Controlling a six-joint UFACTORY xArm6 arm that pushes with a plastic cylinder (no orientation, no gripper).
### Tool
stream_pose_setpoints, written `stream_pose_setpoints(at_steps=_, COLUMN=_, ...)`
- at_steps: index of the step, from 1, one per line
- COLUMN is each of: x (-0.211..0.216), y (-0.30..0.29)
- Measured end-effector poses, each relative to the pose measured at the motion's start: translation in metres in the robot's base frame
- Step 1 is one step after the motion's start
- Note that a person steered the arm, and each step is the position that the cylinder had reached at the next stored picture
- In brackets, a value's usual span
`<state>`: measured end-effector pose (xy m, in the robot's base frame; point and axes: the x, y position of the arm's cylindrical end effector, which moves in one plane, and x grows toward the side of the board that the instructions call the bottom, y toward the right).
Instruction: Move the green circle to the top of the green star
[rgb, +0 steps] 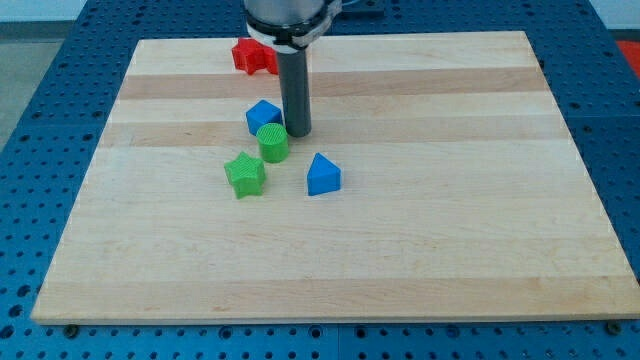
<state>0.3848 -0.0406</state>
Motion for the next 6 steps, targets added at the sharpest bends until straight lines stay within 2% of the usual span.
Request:
stream_pose_setpoints(at_steps=2, x=0.016, y=-0.003)
stream_pose_setpoints(at_steps=4, x=0.016, y=-0.032)
stream_pose_setpoints(at_steps=5, x=0.016, y=-0.013)
stream_pose_setpoints(at_steps=6, x=0.011, y=0.034)
